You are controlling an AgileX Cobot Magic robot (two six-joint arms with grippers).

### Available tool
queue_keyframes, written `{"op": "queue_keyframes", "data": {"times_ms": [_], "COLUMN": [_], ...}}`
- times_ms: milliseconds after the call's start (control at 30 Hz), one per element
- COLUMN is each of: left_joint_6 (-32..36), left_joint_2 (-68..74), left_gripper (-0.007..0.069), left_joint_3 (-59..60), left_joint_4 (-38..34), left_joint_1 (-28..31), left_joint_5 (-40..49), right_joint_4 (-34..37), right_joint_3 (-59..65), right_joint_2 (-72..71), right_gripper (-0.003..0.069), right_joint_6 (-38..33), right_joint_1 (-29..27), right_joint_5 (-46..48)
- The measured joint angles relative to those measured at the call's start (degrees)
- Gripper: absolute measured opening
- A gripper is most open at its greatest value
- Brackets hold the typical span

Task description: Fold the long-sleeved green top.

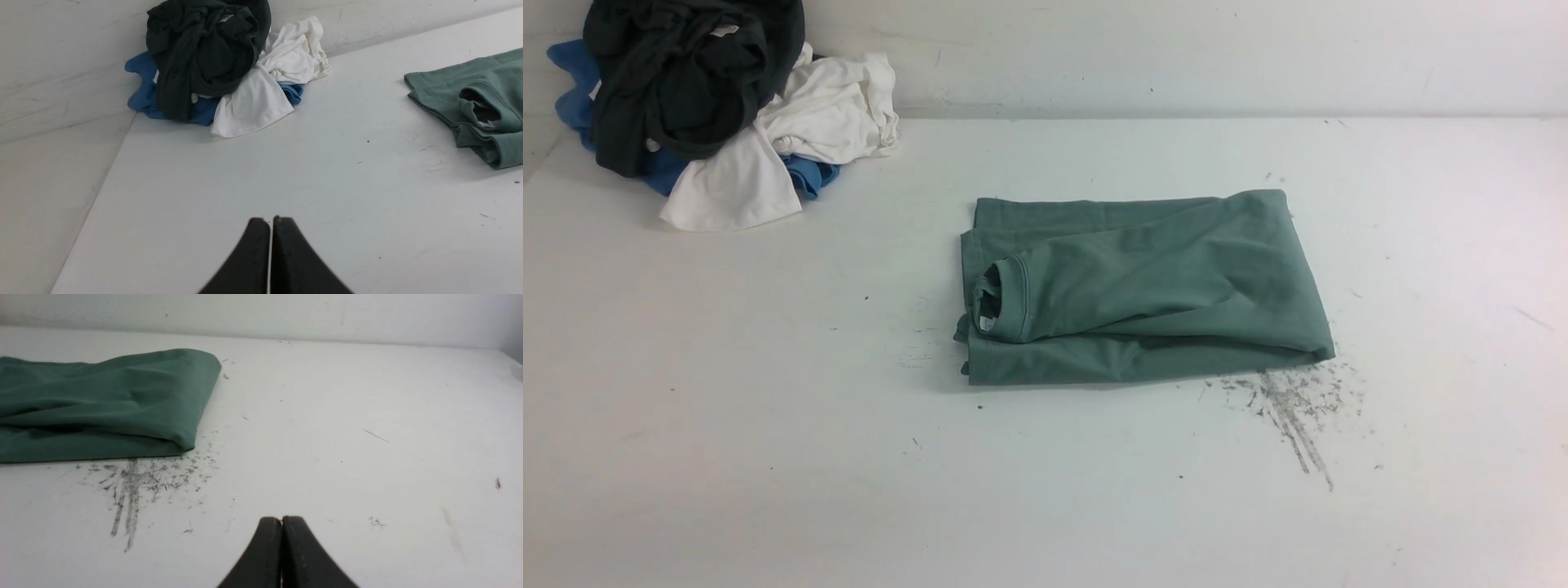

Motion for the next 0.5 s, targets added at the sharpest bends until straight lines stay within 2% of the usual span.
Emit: {"op": "queue_keyframes", "data": {"times_ms": [500], "left_joint_6": [0.0], "left_joint_2": [0.0], "left_gripper": [-0.0007], "left_joint_3": [0.0], "left_joint_4": [0.0], "left_joint_1": [0.0], "left_joint_5": [0.0], "right_joint_4": [0.8], "right_joint_3": [0.0], "right_joint_2": [0.0], "right_gripper": [-0.0011], "right_joint_6": [0.1], "right_joint_1": [-0.3], "right_joint_5": [0.2]}}
